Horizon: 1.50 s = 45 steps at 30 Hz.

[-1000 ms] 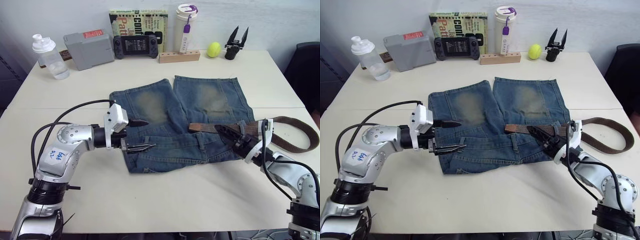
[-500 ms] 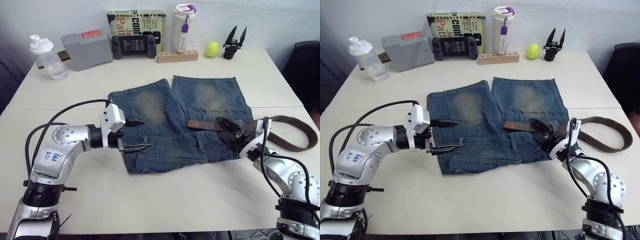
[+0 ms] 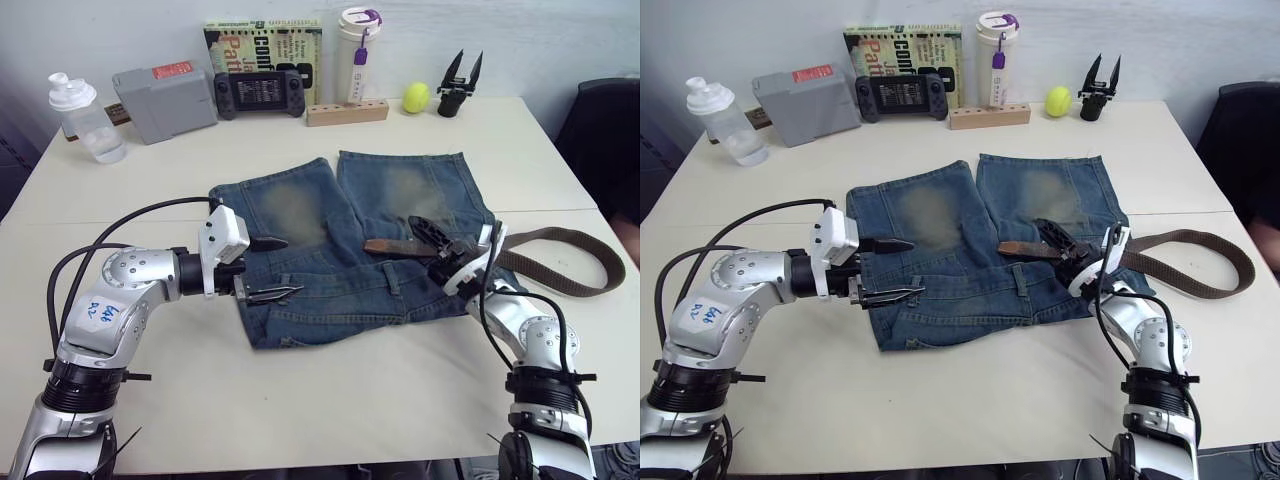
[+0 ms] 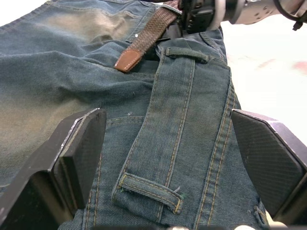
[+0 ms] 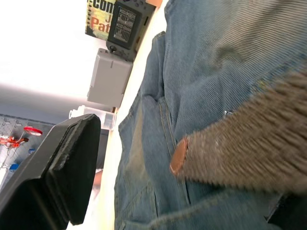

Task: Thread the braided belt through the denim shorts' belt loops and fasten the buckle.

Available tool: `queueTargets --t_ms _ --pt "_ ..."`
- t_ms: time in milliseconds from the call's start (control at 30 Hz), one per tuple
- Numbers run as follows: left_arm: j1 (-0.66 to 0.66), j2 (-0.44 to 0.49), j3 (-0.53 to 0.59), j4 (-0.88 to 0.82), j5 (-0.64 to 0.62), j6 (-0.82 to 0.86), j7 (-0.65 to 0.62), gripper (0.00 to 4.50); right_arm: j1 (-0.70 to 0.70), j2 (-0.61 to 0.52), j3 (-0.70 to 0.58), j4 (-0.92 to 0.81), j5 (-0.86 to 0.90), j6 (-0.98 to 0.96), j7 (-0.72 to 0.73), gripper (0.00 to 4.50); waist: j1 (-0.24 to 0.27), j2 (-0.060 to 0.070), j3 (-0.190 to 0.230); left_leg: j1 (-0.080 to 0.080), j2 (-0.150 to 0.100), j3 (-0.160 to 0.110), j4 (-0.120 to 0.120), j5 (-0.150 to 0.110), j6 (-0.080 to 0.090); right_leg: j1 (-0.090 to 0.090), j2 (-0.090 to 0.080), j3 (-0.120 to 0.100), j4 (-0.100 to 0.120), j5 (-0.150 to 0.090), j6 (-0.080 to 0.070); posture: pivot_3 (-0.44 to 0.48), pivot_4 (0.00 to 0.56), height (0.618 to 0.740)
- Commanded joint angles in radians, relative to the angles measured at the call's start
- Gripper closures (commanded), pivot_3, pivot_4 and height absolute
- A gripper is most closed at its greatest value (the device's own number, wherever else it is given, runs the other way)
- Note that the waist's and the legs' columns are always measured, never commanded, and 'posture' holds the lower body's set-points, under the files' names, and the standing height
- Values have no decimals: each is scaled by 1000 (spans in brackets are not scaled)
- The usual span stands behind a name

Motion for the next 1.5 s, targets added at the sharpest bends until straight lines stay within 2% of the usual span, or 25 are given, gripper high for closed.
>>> queueTargets --t_ms 33,67,167,533,700,867,967,1133,1200,1333,1500 --pt "-4 13 26 -28 -1 -13 7 0 0 14 20 69 -71 28 17 92 0 0 0 0 0 0 0 0 0 0 0 0 0 0 0 0 150 696" --pt "-2 14 26 -30 -1 -13 8 0 -4 13 21 79 -83 35 23 92 0 0 0 0 0 0 0 0 0 0 0 0 0 0 0 0 150 696" --pt "6 18 29 -35 -1 -14 13 0 2 -4 27 78 -117 77 26 801 0 -1 -1 0 0 0 0 0 0 0 0 0 0 0 0 0 150 696" --pt "2 17 20 -23 4 -27 15 0 -31 -123 -12 82 -132 276 -13 801 8 -2 -1 0 0 -1 0 0 -1 0 -1 0 -1 0 0 0 150 696" --pt "5 11 14 -23 8 -35 20 0 -57 -139 -30 71 -118 348 -32 801 8 -2 -1 0 0 -1 0 -1 -1 1 -1 0 -6 0 0 0 150 696" --pt "5 5 7 -18 17 -45 25 0 -71 -119 -20 97 -153 342 -27 801 8 -2 -1 0 0 -1 -1 -1 -1 1 -1 -1 -6 0 0 0 150 696" --pt "0 6 8 -11 18 -49 22 0 -70 -106 -12 108 -173 340 -22 1668 7 -2 -1 0 0 0 -1 -1 -1 1 -1 -1 -6 0 0 0 150 696" --pt "0 13 16 2 20 -58 12 0 -74 -98 -42 123 -183 329 -20 4105 5 -2 -1 0 0 0 -2 0 -1 0 -1 -1 -6 0 0 0 150 696" --pt "-2 13 14 6 22 -60 9 0 -81 -108 -72 107 -159 334 -9 4439 4 -2 -1 0 0 0 -3 0 -1 0 -1 -1 -6 0 0 0 150 696" --pt "-6 13 10 17 24 -67 2 0 -95 -162 -164 52 -57 371 -2 4439 5 -9 -5 1 0 0 -4 0 -1 1 0 -1 -6 0 0 0 150 696" --pt "-15 7 -6 35 32 -80 -14 0 -49 -264 -222 -39 58 490 83 4439 9 -7 -4 -1 -1 0 -4 0 -1 0 -2 -1 -8 0 0 0 150 696"
